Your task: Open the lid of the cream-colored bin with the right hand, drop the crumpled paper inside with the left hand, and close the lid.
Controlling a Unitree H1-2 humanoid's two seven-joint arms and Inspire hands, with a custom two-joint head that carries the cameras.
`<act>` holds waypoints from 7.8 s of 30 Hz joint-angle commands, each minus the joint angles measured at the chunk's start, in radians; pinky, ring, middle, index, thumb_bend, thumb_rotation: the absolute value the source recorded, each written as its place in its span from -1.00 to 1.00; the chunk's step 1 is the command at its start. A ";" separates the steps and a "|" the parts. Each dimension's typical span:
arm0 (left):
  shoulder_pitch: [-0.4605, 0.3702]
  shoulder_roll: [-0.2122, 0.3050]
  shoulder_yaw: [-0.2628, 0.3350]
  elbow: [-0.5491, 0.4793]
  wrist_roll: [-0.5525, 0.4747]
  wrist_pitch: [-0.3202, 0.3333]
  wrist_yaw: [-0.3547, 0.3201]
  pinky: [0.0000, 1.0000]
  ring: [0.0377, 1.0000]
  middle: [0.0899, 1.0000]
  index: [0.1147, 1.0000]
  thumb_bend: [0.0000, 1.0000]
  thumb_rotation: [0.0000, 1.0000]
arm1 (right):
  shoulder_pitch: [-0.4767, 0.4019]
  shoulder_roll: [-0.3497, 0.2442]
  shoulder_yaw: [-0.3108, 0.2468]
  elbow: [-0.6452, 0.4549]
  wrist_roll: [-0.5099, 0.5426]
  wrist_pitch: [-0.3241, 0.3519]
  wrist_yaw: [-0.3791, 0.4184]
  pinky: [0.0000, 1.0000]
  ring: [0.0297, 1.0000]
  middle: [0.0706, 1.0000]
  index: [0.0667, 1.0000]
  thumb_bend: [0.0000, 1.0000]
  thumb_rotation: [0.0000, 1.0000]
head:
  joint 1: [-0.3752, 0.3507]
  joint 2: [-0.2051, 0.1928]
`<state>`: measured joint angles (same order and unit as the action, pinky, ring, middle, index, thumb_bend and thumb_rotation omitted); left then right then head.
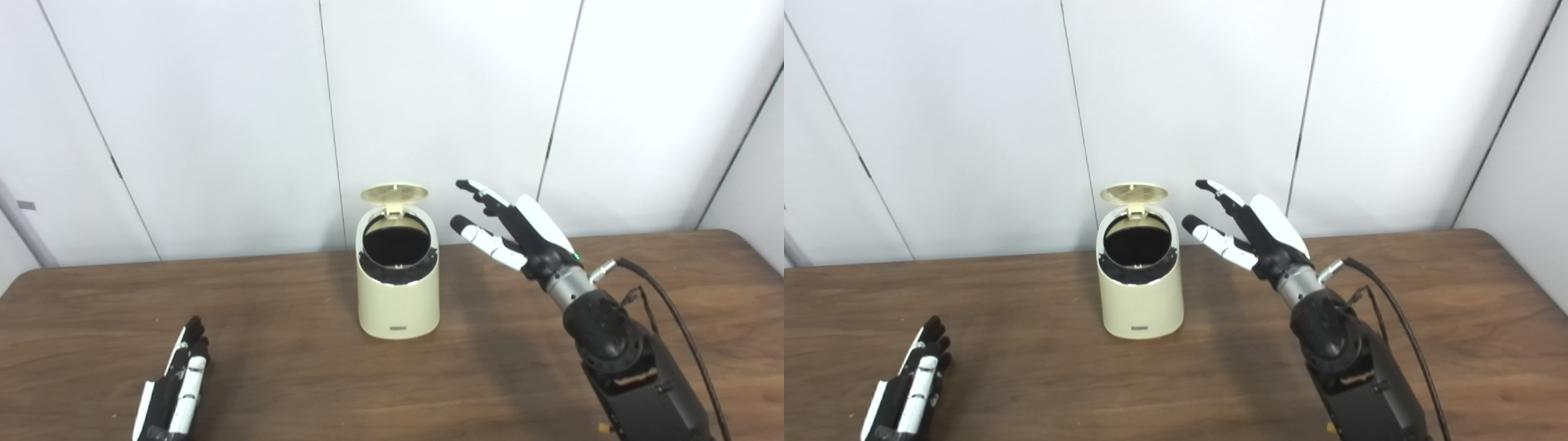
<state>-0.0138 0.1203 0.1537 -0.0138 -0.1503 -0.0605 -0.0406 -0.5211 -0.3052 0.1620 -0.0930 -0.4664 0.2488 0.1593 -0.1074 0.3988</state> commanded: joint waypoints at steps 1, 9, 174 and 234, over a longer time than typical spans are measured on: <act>0.014 -0.009 -0.012 0.030 0.007 -0.025 -0.005 1.00 1.00 1.00 1.00 -0.26 0.45 | -0.061 -0.021 0.001 -0.009 -0.013 -0.018 0.007 0.72 0.84 0.86 0.81 0.03 0.93 | -0.001 0.001; 0.017 -0.011 -0.013 0.038 0.015 -0.032 -0.003 1.00 1.00 1.00 1.00 -0.29 0.46 | -0.120 -0.030 0.020 0.033 -0.030 -0.057 0.020 0.63 0.81 0.84 0.79 0.03 0.83 | 0.000 0.004; 0.017 -0.048 -0.002 0.008 -0.006 -0.019 0.010 1.00 1.00 1.00 0.95 0.05 0.37 | -0.078 -0.117 0.170 -0.091 -0.295 -0.190 0.310 0.95 1.00 0.92 0.75 0.20 1.00 | 0.058 0.131; 0.033 -0.039 0.003 -0.030 -0.030 0.010 -0.004 1.00 0.99 0.99 0.94 0.03 0.33 | 0.355 0.070 -0.214 -0.111 0.137 -0.112 0.011 0.77 0.83 0.84 0.79 0.10 1.00 | 0.046 0.186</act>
<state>-0.0006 0.0841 0.1618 -0.0388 -0.1704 -0.0476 -0.0381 -0.1441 -0.2374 -0.0354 -0.1938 -0.3662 0.1814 0.2084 -0.0598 0.5844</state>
